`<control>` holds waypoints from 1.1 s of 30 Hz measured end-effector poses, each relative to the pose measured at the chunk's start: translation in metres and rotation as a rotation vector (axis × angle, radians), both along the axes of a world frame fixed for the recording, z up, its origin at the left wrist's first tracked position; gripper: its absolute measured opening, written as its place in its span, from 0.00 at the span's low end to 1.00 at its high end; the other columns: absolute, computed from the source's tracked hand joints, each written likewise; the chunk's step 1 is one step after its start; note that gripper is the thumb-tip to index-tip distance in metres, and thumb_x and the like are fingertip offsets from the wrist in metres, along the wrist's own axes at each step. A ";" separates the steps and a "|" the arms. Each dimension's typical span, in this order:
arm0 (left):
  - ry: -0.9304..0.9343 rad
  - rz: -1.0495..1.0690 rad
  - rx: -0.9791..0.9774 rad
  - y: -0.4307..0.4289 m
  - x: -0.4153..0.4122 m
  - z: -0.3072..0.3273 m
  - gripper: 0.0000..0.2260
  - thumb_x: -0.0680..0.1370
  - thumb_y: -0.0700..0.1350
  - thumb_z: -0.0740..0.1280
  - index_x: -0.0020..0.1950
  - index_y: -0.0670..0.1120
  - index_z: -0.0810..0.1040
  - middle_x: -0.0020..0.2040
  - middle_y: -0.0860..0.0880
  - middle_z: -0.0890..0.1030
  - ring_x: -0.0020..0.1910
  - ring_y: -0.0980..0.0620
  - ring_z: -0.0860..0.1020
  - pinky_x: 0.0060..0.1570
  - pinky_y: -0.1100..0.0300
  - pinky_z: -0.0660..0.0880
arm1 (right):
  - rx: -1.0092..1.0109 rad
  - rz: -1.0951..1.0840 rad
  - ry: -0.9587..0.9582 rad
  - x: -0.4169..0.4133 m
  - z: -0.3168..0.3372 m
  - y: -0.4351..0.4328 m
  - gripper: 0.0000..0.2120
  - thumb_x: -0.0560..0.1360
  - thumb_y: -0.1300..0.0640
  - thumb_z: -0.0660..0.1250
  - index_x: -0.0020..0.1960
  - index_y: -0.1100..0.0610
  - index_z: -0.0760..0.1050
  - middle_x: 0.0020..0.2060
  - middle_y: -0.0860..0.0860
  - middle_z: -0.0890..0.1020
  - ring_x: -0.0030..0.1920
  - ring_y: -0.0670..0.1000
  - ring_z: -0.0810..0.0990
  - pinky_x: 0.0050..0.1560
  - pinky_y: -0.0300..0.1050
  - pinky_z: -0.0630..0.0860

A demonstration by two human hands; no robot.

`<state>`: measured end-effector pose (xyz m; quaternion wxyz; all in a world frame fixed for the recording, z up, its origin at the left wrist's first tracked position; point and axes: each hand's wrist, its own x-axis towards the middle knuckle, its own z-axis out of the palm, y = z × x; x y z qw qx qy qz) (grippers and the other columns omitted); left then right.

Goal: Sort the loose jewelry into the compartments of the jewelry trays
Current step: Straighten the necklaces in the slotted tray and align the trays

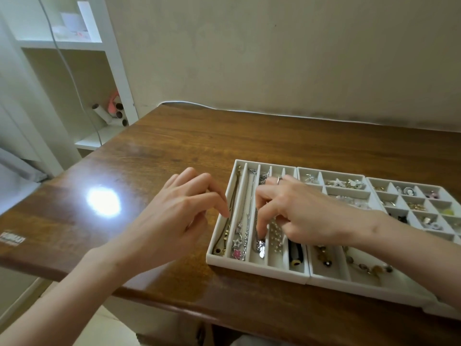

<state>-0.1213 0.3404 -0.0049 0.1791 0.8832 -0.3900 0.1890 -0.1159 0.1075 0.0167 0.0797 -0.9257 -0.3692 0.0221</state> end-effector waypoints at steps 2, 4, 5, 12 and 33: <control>0.007 -0.008 -0.001 -0.001 -0.001 -0.001 0.16 0.73 0.41 0.54 0.47 0.55 0.79 0.49 0.59 0.75 0.48 0.56 0.70 0.48 0.54 0.71 | 0.036 -0.012 0.000 -0.001 0.002 -0.002 0.19 0.71 0.68 0.62 0.43 0.44 0.81 0.39 0.42 0.71 0.45 0.42 0.67 0.56 0.42 0.65; 0.015 -0.002 -0.004 -0.002 -0.001 -0.004 0.14 0.74 0.42 0.54 0.48 0.55 0.78 0.49 0.59 0.74 0.48 0.56 0.70 0.48 0.56 0.71 | 0.108 -0.045 0.000 0.001 0.005 -0.007 0.20 0.70 0.68 0.60 0.44 0.44 0.81 0.39 0.42 0.72 0.45 0.42 0.68 0.53 0.39 0.64; 0.021 0.016 -0.015 -0.002 0.000 -0.007 0.13 0.75 0.44 0.55 0.49 0.54 0.78 0.49 0.59 0.74 0.48 0.56 0.71 0.48 0.58 0.71 | 0.154 -0.054 -0.010 0.004 0.006 -0.011 0.20 0.69 0.67 0.60 0.44 0.44 0.81 0.39 0.42 0.72 0.44 0.42 0.69 0.51 0.38 0.64; 0.183 0.181 -0.156 -0.012 0.004 -0.028 0.09 0.76 0.45 0.61 0.56 0.52 0.74 0.49 0.61 0.72 0.48 0.63 0.73 0.43 0.70 0.73 | 0.209 -0.139 -0.036 0.009 0.000 -0.038 0.18 0.70 0.67 0.61 0.42 0.47 0.83 0.38 0.45 0.75 0.43 0.43 0.71 0.47 0.33 0.62; 0.275 0.328 -0.241 -0.038 -0.010 -0.039 0.23 0.73 0.59 0.58 0.63 0.49 0.69 0.54 0.58 0.73 0.52 0.56 0.70 0.51 0.58 0.70 | 0.367 -0.528 -0.114 -0.045 -0.021 -0.129 0.15 0.75 0.65 0.63 0.51 0.46 0.79 0.48 0.40 0.75 0.49 0.34 0.71 0.43 0.32 0.67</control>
